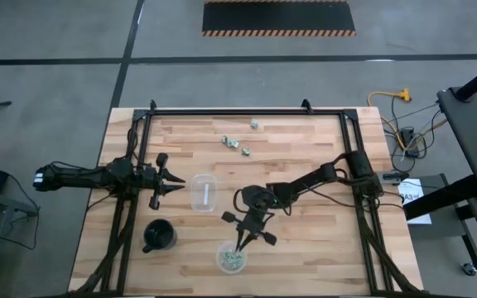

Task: Pick and place Stevia / Truvia into bins
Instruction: Put the stevia packet into the round transparent container, then put the stevia packet into the oval transparent container

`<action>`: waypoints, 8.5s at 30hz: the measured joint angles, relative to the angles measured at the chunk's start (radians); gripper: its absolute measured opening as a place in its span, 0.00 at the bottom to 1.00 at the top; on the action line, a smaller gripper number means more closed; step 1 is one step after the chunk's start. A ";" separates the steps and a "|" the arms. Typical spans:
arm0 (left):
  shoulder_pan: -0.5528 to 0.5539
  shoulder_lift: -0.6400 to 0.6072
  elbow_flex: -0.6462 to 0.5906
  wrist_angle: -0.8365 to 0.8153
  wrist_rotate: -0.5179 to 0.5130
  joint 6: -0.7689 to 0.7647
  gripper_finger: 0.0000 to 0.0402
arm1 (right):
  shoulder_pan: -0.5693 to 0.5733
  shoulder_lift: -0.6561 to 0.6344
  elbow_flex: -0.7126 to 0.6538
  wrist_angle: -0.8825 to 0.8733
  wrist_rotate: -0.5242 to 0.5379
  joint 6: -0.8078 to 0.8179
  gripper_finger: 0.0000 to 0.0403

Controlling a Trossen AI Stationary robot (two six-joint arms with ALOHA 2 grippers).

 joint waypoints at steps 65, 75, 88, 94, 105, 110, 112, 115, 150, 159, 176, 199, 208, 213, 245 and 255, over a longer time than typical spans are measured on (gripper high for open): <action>0.000 0.006 0.000 0.000 0.000 0.000 0.14 | -0.017 0.233 0.286 -0.065 -0.189 0.189 0.26; 0.000 0.008 0.000 0.000 0.000 0.000 0.14 | -0.051 0.232 0.287 -0.119 -0.190 0.209 0.40; 0.000 0.009 0.000 0.000 0.000 0.000 0.14 | -0.049 0.227 0.287 -0.179 -0.190 0.162 0.41; 0.000 0.011 0.000 0.000 0.000 0.000 0.14 | -0.044 0.227 0.287 -0.191 -0.217 0.142 0.36; 0.000 0.011 0.000 0.000 0.000 0.000 0.14 | -0.040 0.212 0.286 -0.204 -0.249 0.156 0.06; 0.000 0.012 0.000 0.000 0.000 0.000 0.14 | -0.029 0.212 0.286 -0.215 -0.248 0.151 0.14; 0.000 0.012 0.000 0.000 0.000 0.000 0.14 | -0.024 0.212 0.286 -0.214 -0.247 0.141 0.20; 0.000 0.012 0.000 0.000 0.000 0.000 0.14 | -0.019 0.212 0.286 -0.215 -0.237 0.136 0.31; 0.000 0.013 0.000 0.000 0.000 0.000 0.14 | -0.024 0.212 0.341 -0.214 -0.137 0.331 0.57; 0.000 0.013 0.000 0.000 0.000 0.000 0.14 | -0.079 0.200 0.342 -0.216 -0.124 0.434 0.57; 0.000 0.012 0.000 0.000 0.000 0.000 0.14 | -0.246 -0.039 0.342 -0.946 0.504 0.324 0.56; 0.000 0.013 0.000 0.000 0.000 0.000 0.14 | -0.417 -0.216 0.314 -1.240 0.938 0.183 0.56; 0.000 0.012 0.000 0.000 0.000 0.000 0.14 | -0.545 -0.216 0.229 -1.126 0.819 0.159 0.56; 0.000 0.013 0.000 0.000 0.000 0.000 0.14 | -0.594 -0.216 0.167 -1.010 0.724 0.170 0.56; 0.000 0.013 0.000 0.000 0.000 0.000 0.14 | -0.815 0.030 0.397 -1.095 0.808 0.481 0.55; 0.000 0.013 0.000 0.000 0.000 0.000 0.14 | -0.812 0.085 0.426 -1.130 0.863 0.474 0.55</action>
